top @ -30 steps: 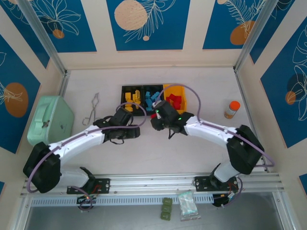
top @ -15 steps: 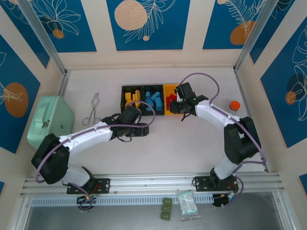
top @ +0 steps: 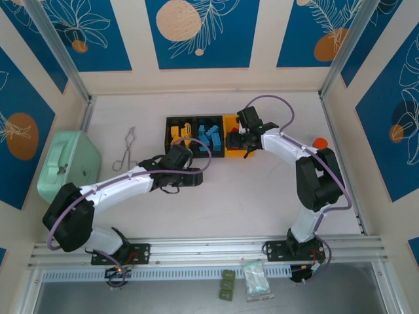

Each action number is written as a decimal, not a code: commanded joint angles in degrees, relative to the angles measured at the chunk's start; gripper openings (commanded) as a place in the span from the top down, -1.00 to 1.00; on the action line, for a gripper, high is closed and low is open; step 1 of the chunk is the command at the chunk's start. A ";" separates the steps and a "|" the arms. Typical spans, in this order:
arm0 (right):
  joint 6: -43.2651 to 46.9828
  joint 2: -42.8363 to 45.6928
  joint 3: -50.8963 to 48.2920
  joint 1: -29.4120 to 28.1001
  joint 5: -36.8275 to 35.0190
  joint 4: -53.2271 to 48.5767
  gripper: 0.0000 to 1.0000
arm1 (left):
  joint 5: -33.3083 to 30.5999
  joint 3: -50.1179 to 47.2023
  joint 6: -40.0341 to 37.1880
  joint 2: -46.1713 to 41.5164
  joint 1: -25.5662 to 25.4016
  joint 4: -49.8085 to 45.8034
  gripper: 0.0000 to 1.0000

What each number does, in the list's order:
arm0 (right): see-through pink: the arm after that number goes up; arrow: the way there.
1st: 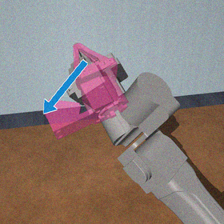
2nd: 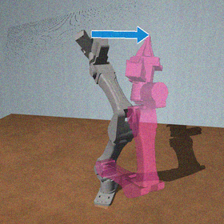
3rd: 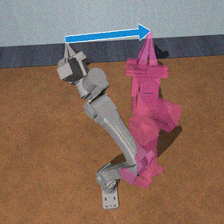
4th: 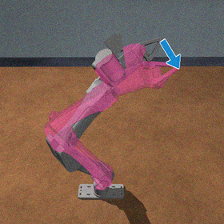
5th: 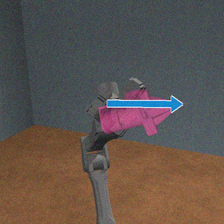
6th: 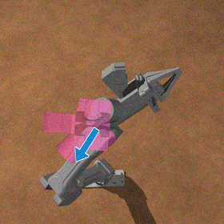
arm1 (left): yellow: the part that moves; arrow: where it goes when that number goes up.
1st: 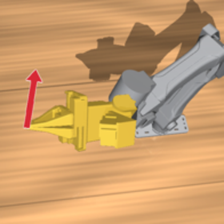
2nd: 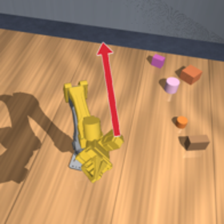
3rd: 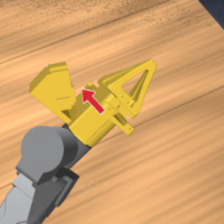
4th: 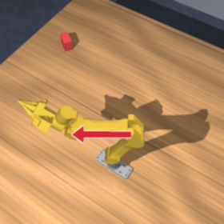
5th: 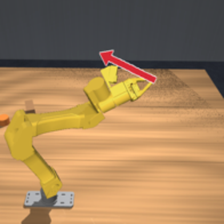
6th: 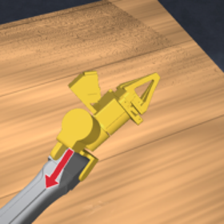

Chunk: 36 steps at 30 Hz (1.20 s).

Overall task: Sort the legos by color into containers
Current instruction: Place the lego in the container, then reset both arms

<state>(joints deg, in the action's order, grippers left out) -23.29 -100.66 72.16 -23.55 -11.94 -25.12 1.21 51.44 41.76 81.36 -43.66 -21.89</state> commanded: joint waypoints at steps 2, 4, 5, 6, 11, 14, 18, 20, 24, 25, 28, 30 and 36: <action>-0.53 6.48 -2.07 0.34 1.35 -0.54 -0.32 | -3.32 0.26 0.01 -2.75 -0.24 -2.11 -0.24; -0.71 8.82 -3.66 0.48 1.40 -0.63 -0.39 | -4.42 0.32 -0.34 -3.43 0.31 -2.94 -0.42; -0.85 10.06 -4.67 0.65 1.40 -0.55 -0.43 | -4.92 0.39 -0.52 -3.82 0.84 -3.52 -0.52; -1.01 11.27 -5.74 0.78 1.48 -0.34 -0.47 | -5.38 0.41 -0.82 -4.18 1.44 -4.06 -0.62; -1.63 18.68 -14.13 1.95 1.53 4.60 -0.98 | -10.84 0.29 -2.96 -7.52 5.16 -6.64 -0.99; -1.94 23.58 -18.99 2.89 1.15 7.60 -0.98 | -13.14 -0.73 -5.74 -10.01 9.14 -6.56 -0.99; -2.80 27.69 -22.26 2.90 -9.67 7.63 -0.98 | -17.23 -2.90 -9.69 -14.98 14.07 -4.63 -0.99; -2.94 29.50 -24.51 2.61 -16.92 9.01 -0.98 | -20.92 -4.74 -12.15 -17.91 15.44 -2.55 -0.99; 6.76 34.41 -34.58 0.92 -29.26 24.63 -0.98 | -29.62 -12.41 -20.54 -24.58 17.25 8.23 -0.99; 9.85 35.33 -36.64 0.51 -30.93 29.52 -0.98 | -33.01 -14.48 -21.37 -25.96 17.50 11.06 -0.99; 13.27 36.50 -40.35 1.79 -34.48 35.37 -0.98 | -37.12 -22.63 -29.93 -30.60 18.56 23.64 -0.99; 11.22 35.73 -39.90 4.32 -33.93 32.30 -0.98 | -38.69 -27.80 -36.98 -32.65 18.67 33.02 -0.99; 13.97 30.73 -45.34 8.54 -31.13 46.70 -0.98 | -39.87 -35.69 -41.14 -23.69 24.52 55.30 -0.99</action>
<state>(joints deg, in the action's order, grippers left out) -12.14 -67.18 30.00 -16.12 -42.24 10.61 -36.25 17.58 5.34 53.34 -22.02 15.79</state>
